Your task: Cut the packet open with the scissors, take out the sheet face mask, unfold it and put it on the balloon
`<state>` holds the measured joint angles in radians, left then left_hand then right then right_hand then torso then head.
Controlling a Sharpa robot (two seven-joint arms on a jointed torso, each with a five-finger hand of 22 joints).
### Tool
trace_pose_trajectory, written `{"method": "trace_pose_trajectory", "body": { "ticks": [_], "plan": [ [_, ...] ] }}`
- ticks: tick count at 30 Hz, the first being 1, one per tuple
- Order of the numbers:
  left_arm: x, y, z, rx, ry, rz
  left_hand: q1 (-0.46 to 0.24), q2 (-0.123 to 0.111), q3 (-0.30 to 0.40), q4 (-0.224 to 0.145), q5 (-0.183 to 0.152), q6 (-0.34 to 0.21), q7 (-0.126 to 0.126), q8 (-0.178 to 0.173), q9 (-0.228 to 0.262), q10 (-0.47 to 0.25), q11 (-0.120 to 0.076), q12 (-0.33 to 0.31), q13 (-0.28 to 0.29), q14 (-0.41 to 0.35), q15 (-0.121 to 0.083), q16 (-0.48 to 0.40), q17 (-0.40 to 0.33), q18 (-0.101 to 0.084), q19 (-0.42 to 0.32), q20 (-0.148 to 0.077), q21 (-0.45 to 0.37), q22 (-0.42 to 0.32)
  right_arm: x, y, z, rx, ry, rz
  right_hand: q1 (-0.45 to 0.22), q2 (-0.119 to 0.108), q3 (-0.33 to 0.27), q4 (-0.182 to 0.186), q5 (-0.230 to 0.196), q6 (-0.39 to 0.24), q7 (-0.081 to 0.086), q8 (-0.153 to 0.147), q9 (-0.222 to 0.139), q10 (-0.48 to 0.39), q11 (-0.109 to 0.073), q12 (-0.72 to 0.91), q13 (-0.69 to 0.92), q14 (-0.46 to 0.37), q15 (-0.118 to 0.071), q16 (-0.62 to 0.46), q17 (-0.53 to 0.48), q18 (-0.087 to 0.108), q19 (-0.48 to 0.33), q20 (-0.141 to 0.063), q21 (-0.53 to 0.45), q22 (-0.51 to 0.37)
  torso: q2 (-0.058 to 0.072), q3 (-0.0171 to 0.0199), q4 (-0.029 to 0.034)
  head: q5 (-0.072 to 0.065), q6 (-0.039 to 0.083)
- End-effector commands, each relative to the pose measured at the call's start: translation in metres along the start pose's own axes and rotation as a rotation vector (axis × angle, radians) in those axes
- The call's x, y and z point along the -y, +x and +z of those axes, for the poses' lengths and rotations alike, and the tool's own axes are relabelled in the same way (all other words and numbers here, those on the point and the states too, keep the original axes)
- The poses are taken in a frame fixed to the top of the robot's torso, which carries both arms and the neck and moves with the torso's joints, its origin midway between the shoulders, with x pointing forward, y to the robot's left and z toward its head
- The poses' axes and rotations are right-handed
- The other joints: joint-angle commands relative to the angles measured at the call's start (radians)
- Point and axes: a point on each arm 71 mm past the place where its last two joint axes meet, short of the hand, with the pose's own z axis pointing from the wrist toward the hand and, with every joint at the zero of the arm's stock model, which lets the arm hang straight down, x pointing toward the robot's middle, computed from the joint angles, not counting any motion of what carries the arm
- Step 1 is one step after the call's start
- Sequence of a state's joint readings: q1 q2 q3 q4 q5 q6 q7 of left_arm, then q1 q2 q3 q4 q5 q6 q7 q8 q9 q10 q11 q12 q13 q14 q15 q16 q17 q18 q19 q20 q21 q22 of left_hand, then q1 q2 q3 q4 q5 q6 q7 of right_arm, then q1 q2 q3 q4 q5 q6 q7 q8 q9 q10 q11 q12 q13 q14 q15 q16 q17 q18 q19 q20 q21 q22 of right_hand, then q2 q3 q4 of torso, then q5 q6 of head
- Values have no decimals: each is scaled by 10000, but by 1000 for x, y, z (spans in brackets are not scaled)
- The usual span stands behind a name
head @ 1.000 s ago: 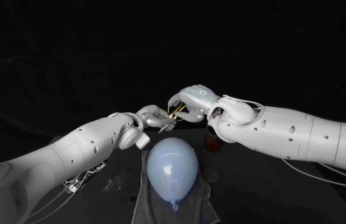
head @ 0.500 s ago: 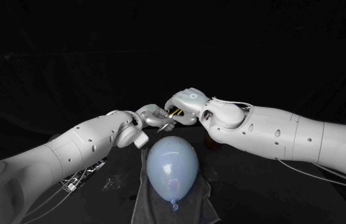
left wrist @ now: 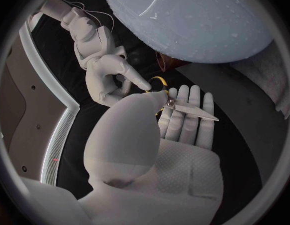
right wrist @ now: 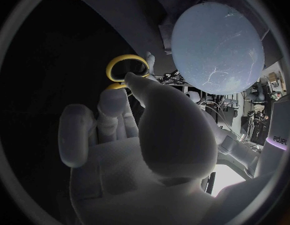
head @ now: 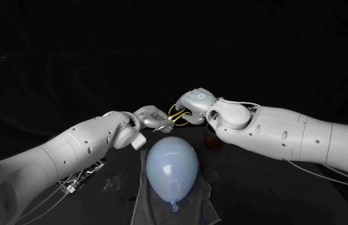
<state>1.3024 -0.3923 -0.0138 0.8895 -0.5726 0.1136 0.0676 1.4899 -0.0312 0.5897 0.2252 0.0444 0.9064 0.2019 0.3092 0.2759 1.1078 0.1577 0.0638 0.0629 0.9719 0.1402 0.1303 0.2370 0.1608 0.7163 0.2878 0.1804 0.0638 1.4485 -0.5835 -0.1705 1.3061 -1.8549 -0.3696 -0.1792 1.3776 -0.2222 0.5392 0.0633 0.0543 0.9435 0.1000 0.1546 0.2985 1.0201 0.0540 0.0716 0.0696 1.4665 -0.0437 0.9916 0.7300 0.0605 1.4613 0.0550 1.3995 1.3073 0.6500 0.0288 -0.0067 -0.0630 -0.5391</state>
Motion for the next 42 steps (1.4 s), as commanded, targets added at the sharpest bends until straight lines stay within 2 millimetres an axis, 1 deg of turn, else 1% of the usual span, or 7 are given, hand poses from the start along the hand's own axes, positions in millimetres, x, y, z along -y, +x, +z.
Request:
{"method": "trace_pose_trajectory", "body": {
  "ticks": [1,11,25,26,27,28,42],
  "plan": [
    [3,2,0,-258,60,14,-6,110,13,-45,35,-5,74,41,17,26,54,-13,-3,1,33,-39,14,197,-30,-1,-35,-3,4,1,-2,-107,301,-390,-59,16,-40,-11,-29,103,5,63,13,102,-3,71,-1,19,-68,64,39,-93,69,-1,48,747,5,9,-8,-9,1],
    [3,3,1,-348,19,1,-8,108,26,-63,35,-7,75,44,21,27,54,-13,-3,2,33,-40,15,198,-39,-1,-41,-2,6,1,-5,-87,300,-352,-99,15,24,-2,-34,244,14,149,54,369,10,109,11,-28,-61,224,130,-98,72,5,72,790,9,12,-9,-4,-2],
    [8,12,4,-707,99,-389,-12,108,33,-69,35,-8,76,46,23,27,55,-14,-3,3,35,-41,16,200,-16,-3,-37,0,-1,12,5,-914,410,-421,-236,-49,-31,68,-52,123,47,89,40,280,41,-21,-38,-69,-14,301,115,-98,54,36,66,800,28,-5,8,-29,0],
    [8,13,4,-728,108,-418,-13,108,34,-70,35,-9,76,46,23,27,55,-14,-4,3,35,-41,16,200,-13,-2,-36,1,-2,14,5,-966,405,-423,-238,-50,-32,69,-52,122,47,89,40,277,40,-22,-39,-77,-14,265,60,-89,36,36,38,769,28,-3,6,-28,-13],
    [9,14,4,-750,119,-460,-26,109,51,-84,35,-17,78,47,27,23,58,-17,-5,0,30,-46,16,191,106,11,-7,15,-3,15,5,-1046,398,-422,-267,-54,-68,88,-55,82,16,70,38,181,15,-72,-53,-324,34,-344,-785,26,-239,67,-376,334,30,-5,6,-27,-16],
    [9,14,4,-757,124,-478,-26,109,51,-84,35,-17,78,47,27,23,58,-17,-5,0,30,-46,16,191,106,11,-7,15,-3,16,6,-1086,394,-422,-268,-57,-76,87,-56,75,6,67,39,158,6,-80,-55,-385,51,-481,-966,48,-298,79,-463,245,32,-4,5,-25,-21],
    [17,19,7,-1142,337,-586,-40,123,112,-136,36,-38,70,51,39,10,54,-21,-7,-10,26,-59,17,169,130,26,-4,25,-13,23,13,-1276,220,-421,-259,70,-41,122,-50,159,3,115,69,255,-7,-23,-30,-508,120,-751,-1318,75,-402,118,-604,150,45,7,-4,-33,-47]
  ]
}}
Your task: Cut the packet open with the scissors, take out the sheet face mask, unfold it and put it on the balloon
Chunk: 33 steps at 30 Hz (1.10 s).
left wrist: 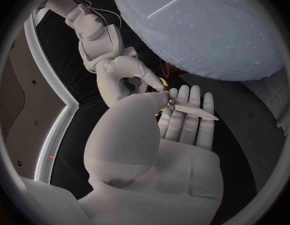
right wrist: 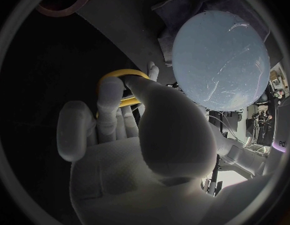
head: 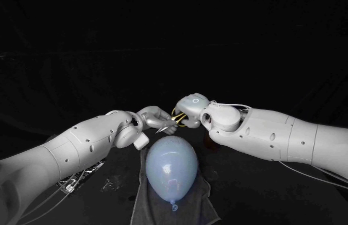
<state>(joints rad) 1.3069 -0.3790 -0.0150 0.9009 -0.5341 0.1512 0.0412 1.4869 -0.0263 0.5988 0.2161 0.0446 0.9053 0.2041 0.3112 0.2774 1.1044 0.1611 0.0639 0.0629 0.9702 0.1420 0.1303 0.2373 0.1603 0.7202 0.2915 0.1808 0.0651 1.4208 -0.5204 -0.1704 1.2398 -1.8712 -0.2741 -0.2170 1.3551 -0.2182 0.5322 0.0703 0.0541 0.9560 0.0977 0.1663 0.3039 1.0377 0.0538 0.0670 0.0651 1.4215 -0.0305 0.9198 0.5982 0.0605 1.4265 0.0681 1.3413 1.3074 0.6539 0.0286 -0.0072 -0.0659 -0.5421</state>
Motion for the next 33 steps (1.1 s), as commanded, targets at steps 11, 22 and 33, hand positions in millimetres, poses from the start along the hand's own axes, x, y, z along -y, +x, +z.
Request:
{"method": "trace_pose_trajectory", "body": {
  "ticks": [11,22,33],
  "plan": [
    [21,10,1,-844,537,-16,-149,74,142,-162,33,-19,38,92,88,117,0,-9,-2,86,-29,-38,49,153,438,-6,126,72,-3,7,9,-518,1,-333,-35,486,394,148,-50,488,147,286,179,840,81,198,43,67,158,218,206,4,87,113,169,409,3,7,-2,-6,-61],
    [41,18,-1,-1402,880,191,-163,75,154,-174,33,-16,38,99,95,127,-2,-7,-1,93,-31,-36,53,149,459,-6,136,75,-9,16,16,-1117,-38,-547,-134,811,486,226,-49,770,212,560,386,1686,119,315,46,181,180,743,736,-99,351,228,581,858,-16,13,9,-6,-85],
    [59,28,-4,-2065,1150,182,-177,74,156,-178,31,-15,36,104,100,133,-2,-6,0,98,-32,-34,56,147,466,-9,138,75,-10,17,17,-1009,-152,-502,-220,898,421,236,-55,666,137,676,575,2693,-81,414,92,291,24,1361,1396,-171,519,132,879,1189,-11,27,-2,15,-137]
  ]
}}
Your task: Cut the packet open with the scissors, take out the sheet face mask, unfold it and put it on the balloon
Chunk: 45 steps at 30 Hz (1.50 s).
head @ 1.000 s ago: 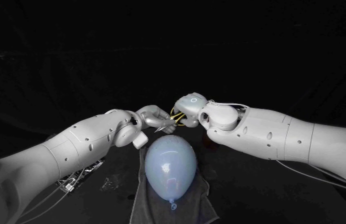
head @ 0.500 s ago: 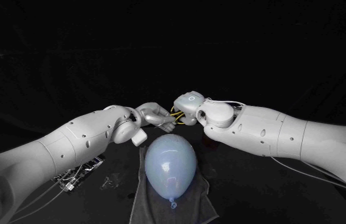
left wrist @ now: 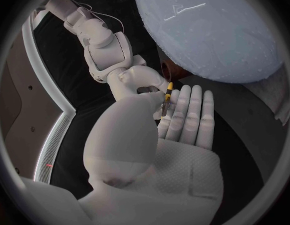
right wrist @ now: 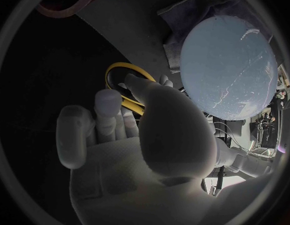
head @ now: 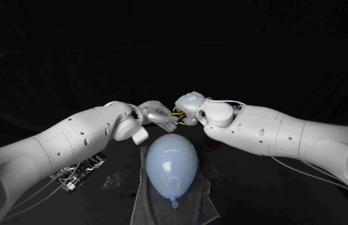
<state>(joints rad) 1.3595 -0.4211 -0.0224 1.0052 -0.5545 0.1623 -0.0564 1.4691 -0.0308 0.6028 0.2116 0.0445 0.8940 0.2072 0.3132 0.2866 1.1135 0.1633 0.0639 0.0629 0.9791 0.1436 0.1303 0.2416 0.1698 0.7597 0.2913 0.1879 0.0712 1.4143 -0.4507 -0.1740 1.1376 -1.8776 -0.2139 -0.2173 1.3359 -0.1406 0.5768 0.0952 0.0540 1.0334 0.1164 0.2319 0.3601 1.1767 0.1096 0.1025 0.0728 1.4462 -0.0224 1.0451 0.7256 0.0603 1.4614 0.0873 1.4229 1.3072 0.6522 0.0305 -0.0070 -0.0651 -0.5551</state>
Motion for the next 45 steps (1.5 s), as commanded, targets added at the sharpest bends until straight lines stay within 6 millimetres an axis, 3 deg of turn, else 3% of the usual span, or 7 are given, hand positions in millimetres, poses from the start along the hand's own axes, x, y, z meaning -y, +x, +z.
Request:
{"method": "trace_pose_trajectory", "body": {
  "ticks": [1,20,29,36,40,41,45],
  "plan": [
    [36,24,4,-1626,1628,-406,-2,119,117,-134,33,98,4,85,8,43,-24,-6,0,11,-48,-33,14,51,72,-7,67,13,-11,7,0,-269,-433,-122,-52,157,-25,15,-54,-109,-58,34,30,1385,-650,63,17,52,-69,143,144,-171,170,-73,68,1198,7,11,-4,12,0],
    [40,19,0,-1531,1520,-1320,-41,120,135,-176,32,108,-31,115,35,83,-47,-2,1,48,-62,-18,31,53,99,-17,73,12,-8,6,-11,80,-723,685,-366,632,-66,270,-54,477,-603,909,1059,3376,-1347,3363,2174,328,-664,1691,2177,-275,363,-623,411,1619,10,7,-7,41,-19],
    [34,7,-2,-834,1164,-1391,-469,-460,-176,-162,18,-133,112,30,39,-271,99,-56,-25,-236,65,-196,-11,-5,-46,0,-45,-39,0,8,-18,-76,-170,664,-813,686,-299,881,-50,508,-908,1849,2503,3439,-1585,10042,9688,602,-846,3265,4575,-336,494,-805,613,1866,10,-2,2,43,-16],
    [28,-3,-5,-225,842,-1486,-1731,-1880,-1989,576,33,-805,628,-481,-194,-1196,514,-7,8,-1019,412,-543,-126,-645,-1723,15,-663,-162,6,11,-21,-407,456,449,-1096,725,-439,1578,-48,422,-1183,3079,4406,3489,-1806,12368,12449,702,-1015,3785,5508,-354,534,-959,662,1954,19,-5,2,36,-11],
    [24,-9,-7,177,499,-1432,-2470,-1745,-3379,765,52,-835,657,-549,-240,-1308,550,46,27,-1105,438,-501,-106,-868,-2229,-3,-821,-177,9,12,-23,-618,832,300,-1127,801,-404,1710,-49,368,-1223,3282,4816,3505,-1846,12575,12715,731,-1048,3887,5711,-354,533,-995,656,1961,18,-8,2,31,-2],
    [22,-11,-7,284,417,-1424,-2568,-1057,-5842,960,79,-837,769,-581,-265,-1332,414,57,28,-1134,475,-465,-91,-899,-2212,-8,-814,-163,10,13,-23,-651,909,275,-1114,802,-394,1710,-50,355,-1231,3305,4875,3503,-1853,12581,12728,734,-1052,3899,5734,-357,540,-1000,666,1971,16,-7,1,25,-5],
    [17,-18,-10,639,147,-1419,-2582,-1589,-7142,898,70,-848,677,-611,-289,-1371,560,52,25,-1150,446,-430,-77,-895,-2142,-10,-788,-150,12,13,-25,-705,1227,213,-1088,810,-369,1701,-49,335,-1240,3327,4947,3497,-1860,12575,12730,735,-1058,3907,5753,-360,547,-1006,676,1982,19,1,-4,13,0]
  ]
}}
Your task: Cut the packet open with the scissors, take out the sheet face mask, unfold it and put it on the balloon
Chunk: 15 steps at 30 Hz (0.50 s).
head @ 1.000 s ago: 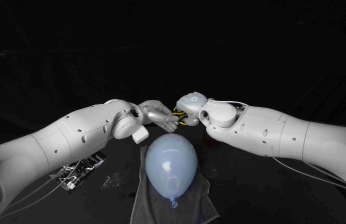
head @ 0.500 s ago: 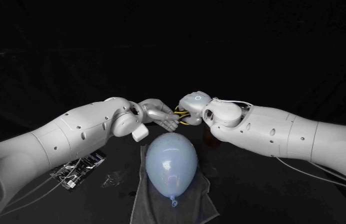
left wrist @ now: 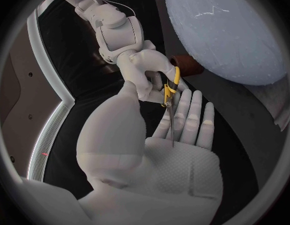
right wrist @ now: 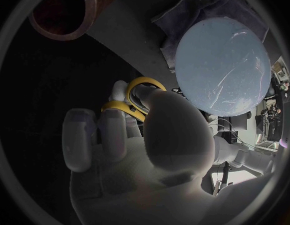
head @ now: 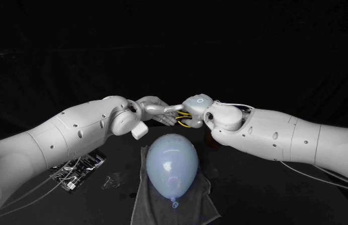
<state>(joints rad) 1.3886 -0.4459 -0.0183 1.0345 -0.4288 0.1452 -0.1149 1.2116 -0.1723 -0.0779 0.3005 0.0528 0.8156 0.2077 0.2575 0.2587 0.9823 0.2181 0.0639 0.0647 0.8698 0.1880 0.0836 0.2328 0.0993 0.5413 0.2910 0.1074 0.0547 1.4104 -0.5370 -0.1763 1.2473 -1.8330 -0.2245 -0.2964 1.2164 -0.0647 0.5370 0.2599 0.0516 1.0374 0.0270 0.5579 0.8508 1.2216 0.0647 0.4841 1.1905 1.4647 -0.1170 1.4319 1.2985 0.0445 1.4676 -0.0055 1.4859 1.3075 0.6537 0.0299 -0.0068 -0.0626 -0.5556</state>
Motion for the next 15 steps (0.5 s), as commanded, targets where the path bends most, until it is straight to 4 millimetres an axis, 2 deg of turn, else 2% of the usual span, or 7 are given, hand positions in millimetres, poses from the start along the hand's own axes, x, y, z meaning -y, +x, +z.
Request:
{"method": "trace_pose_trajectory", "body": {
  "ticks": [1,5,7,15],
  "plan": [
    [5,-9,-3,526,262,-344,-9,-233,-421,13,-8,-65,674,-60,-14,-67,15,52,7,-62,4,44,14,-191,40,-7,18,14,4,8,-2,-594,689,-466,120,57,40,49,-24,288,-349,73,65,3047,-1413,8761,1560,550,-113,41,26,-207,497,-79,63,1994,8,8,-9,-14,7],
    [1,-15,-7,672,168,-444,-52,-430,-613,20,5,-85,680,-80,-28,-101,22,45,4,-100,12,45,14,-205,-87,-4,-12,-1,7,8,-4,-629,859,-490,133,64,54,43,-24,279,-351,80,94,3044,-1415,8754,1556,547,-115,35,15,-203,488,-81,50,1984,8,4,-10,-33,9],
    [-1,-20,-10,769,168,-633,-108,-509,-693,23,10,-104,688,-96,-36,-129,31,38,2,-137,23,37,11,-235,-376,3,-84,-35,9,9,-5,-653,933,-483,140,73,65,43,-24,272,-351,82,111,3036,-1415,8727,1530,542,-115,23,-7,-202,484,-83,43,1980,8,3,-7,-35,10],
    [-13,-47,-27,1573,436,-1614,-257,-575,-762,27,16,-149,707,-128,-55,-199,53,29,1,-220,47,18,5,-325,-776,9,-202,-79,18,11,-10,-666,1135,-97,160,105,135,67,-24,107,-307,-38,171,2989,-1386,8576,1403,498,-102,-69,-164,-178,426,-82,-43,1918,-4,5,-10,-54,22]
  ]
}}
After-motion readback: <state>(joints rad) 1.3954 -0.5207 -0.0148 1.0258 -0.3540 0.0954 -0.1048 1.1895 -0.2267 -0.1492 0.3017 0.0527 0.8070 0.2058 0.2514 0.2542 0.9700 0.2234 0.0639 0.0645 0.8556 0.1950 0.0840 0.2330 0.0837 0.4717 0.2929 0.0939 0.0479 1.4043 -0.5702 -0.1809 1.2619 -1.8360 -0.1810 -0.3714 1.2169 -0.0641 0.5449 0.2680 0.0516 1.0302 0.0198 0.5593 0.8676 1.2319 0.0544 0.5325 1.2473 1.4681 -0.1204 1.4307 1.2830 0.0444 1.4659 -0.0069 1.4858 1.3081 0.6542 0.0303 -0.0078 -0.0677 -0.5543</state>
